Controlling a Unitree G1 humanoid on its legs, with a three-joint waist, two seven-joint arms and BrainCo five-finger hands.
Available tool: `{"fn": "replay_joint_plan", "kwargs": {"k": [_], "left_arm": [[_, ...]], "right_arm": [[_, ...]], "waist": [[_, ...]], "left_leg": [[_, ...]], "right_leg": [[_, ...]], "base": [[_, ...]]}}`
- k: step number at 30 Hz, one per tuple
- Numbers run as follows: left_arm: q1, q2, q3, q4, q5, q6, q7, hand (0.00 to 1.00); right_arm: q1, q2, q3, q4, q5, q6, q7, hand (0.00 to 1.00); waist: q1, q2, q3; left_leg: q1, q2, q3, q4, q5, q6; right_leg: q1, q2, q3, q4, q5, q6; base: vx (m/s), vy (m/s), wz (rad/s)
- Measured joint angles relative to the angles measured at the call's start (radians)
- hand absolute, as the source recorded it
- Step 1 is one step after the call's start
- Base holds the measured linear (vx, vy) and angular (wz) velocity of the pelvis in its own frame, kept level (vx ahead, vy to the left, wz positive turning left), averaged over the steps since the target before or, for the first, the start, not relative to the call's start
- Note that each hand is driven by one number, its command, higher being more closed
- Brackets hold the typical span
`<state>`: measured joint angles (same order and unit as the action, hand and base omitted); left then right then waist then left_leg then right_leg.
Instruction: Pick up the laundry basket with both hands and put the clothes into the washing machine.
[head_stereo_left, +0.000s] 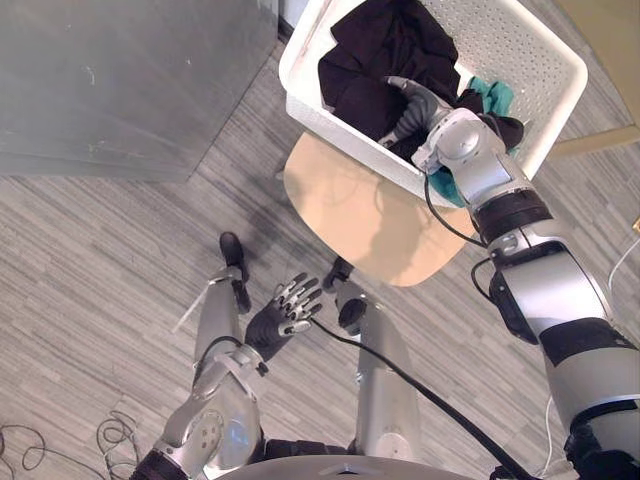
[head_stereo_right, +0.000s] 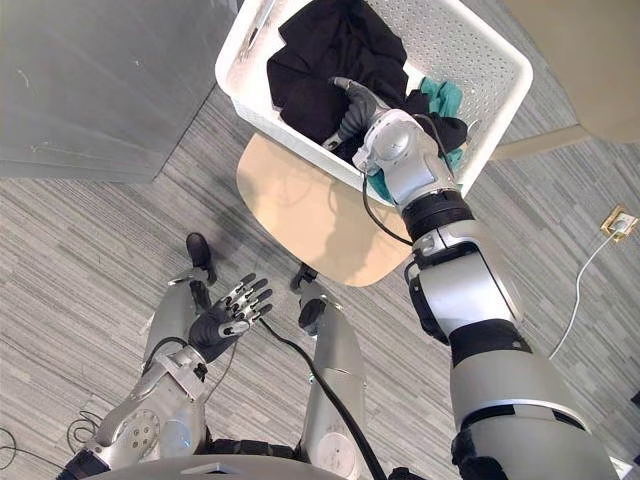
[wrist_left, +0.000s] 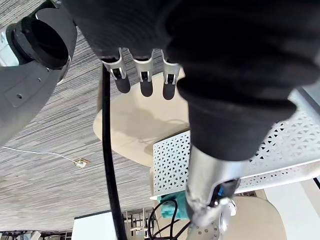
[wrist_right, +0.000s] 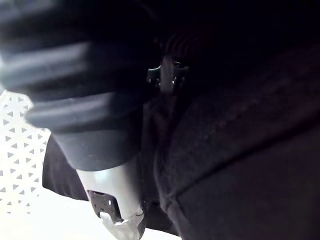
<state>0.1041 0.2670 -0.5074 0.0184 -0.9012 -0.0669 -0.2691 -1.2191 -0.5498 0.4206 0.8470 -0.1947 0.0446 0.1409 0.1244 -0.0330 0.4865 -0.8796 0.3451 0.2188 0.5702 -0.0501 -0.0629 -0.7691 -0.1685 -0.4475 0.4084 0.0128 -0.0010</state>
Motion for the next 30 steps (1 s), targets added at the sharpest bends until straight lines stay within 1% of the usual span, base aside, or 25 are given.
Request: {"fn": "replay_joint_plan", "kwargs": {"k": [5, 7, 9, 10, 12, 16, 18, 20, 21, 25, 27, 30], "left_arm": [[-0.001, -0.042, 0.024, 0.013, 0.001, -0.004, 0.0, 0.0], [-0.001, -0.053, 0.036, 0.017, 0.002, -0.026, 0.001, 0.0], [-0.002, -0.055, 0.037, 0.025, 0.002, -0.033, 0.002, 0.0], [-0.001, -0.059, 0.039, 0.039, 0.002, -0.033, 0.003, 0.0], [-0.001, -0.065, 0.046, 0.046, 0.002, -0.033, 0.004, 0.0], [-0.001, -0.092, 0.076, 0.051, 0.004, -0.042, 0.006, 0.0], [-0.001, -0.091, 0.078, 0.061, 0.006, -0.046, 0.006, 0.0], [-0.001, -0.093, 0.078, 0.078, 0.01, -0.05, 0.007, 0.0], [-0.001, -0.092, 0.079, 0.082, 0.011, -0.05, 0.008, 0.0], [-0.001, -0.092, 0.087, 0.08, 0.013, -0.053, 0.011, 0.0], [-0.001, -0.094, 0.092, 0.076, 0.013, -0.054, 0.016, 0.0], [-0.001, -0.098, 0.096, 0.077, 0.013, -0.059, 0.018, 0.0]], "right_arm": [[-0.009, -0.033, -0.002, -0.004, 0.001, -0.003, -0.02, 0.0], [-0.028, -0.06, -0.002, -0.003, 0.012, -0.003, -0.023, 0.0], [-0.042, -0.069, -0.002, 0.001, 0.014, -0.003, -0.028, 0.0], [-0.047, -0.071, -0.003, 0.005, 0.029, -0.003, -0.043, 0.0], [-0.046, -0.071, -0.004, 0.006, 0.042, -0.006, -0.059, 0.0], [-0.044, -0.071, -0.026, 0.037, 0.053, -0.021, -0.06, 0.0], [-0.041, -0.071, -0.033, 0.042, 0.053, -0.02, -0.059, 0.0], [-0.04, -0.071, -0.033, 0.047, 0.057, -0.02, -0.057, 0.0], [-0.04, -0.071, -0.033, 0.058, 0.074, -0.02, -0.056, 0.0], [-0.018, -0.071, -0.033, 0.075, 0.08, -0.022, -0.055, 0.0], [-0.01, -0.071, -0.034, 0.077, 0.08, -0.022, -0.056, 0.0], [-0.009, -0.071, -0.034, 0.083, 0.079, -0.022, -0.057, 0.0]], "waist": [[0.016, -0.001, -0.002], [0.03, -0.002, -0.002], [0.034, -0.002, -0.003], [0.036, -0.004, -0.003], [0.039, -0.012, -0.008], [0.04, -0.019, -0.012], [0.054, -0.033, -0.02], [0.057, -0.041, -0.024], [0.057, -0.049, -0.027], [0.066, -0.071, -0.041], [0.071, -0.078, -0.044], [0.08, -0.08, -0.045]], "left_leg": [[-0.028, 0.012, -0.024, 0.001, 0.004, -0.005], [-0.043, 0.018, -0.034, -0.003, 0.008, -0.009], [-0.047, 0.019, -0.035, -0.013, 0.015, -0.01], [-0.049, 0.018, -0.039, -0.023, 0.021, -0.011], [-0.058, 0.019, -0.046, -0.034, 0.029, -0.013], [-0.08, 0.021, -0.074, -0.035, 0.034, -0.018], [-0.086, 0.025, -0.077, -0.038, 0.036, -0.021], [-0.094, 0.026, -0.085, -0.038, 0.036, -0.021], [-0.099, 0.027, -0.089, -0.037, 0.036, -0.021], [-0.113, 0.027, -0.105, -0.032, 0.036, -0.021], [-0.116, 0.029, -0.11, -0.031, 0.036, -0.021], [-0.116, 0.03, -0.111, -0.031, 0.037, -0.022]], "right_leg": [[0.001, 0.018, -0.026, -0.027, 0.01, 0.0], [0.001, 0.032, -0.038, -0.05, 0.021, -0.003], [0.002, 0.036, -0.046, -0.068, 0.031, -0.002], [0.007, 0.041, -0.056, -0.082, 0.041, 0.0], [0.01, 0.052, -0.064, -0.107, 0.054, -0.002], [0.017, 0.064, -0.09, -0.126, 0.057, -0.003], [0.017, 0.071, -0.094, -0.139, 0.058, -0.002], [0.018, 0.074, -0.103, -0.144, 0.059, -0.004], [0.018, 0.076, -0.108, -0.145, 0.06, -0.004], [0.021, 0.081, -0.114, -0.152, 0.06, -0.004], [0.022, 0.084, -0.115, -0.156, 0.06, -0.003], [0.023, 0.086, -0.119, -0.167, 0.055, 0.003]], "base": [[0.02, -0.004, 0.0], [0.0, 0.0, 0.0], [0.0, 0.0, 0.0], [0.0, 0.0, 0.0], [0.04, -0.018, 0.02], [0.04, -0.011, 0.08], [0.04, -0.001, -0.01], [0.05, 0.002, 0.05], [0.06, 0.007, 0.06], [0.06, 0.017, 0.04], [0.05, 0.019, 0.03], [0.01, 0.004, 0.0]]}}
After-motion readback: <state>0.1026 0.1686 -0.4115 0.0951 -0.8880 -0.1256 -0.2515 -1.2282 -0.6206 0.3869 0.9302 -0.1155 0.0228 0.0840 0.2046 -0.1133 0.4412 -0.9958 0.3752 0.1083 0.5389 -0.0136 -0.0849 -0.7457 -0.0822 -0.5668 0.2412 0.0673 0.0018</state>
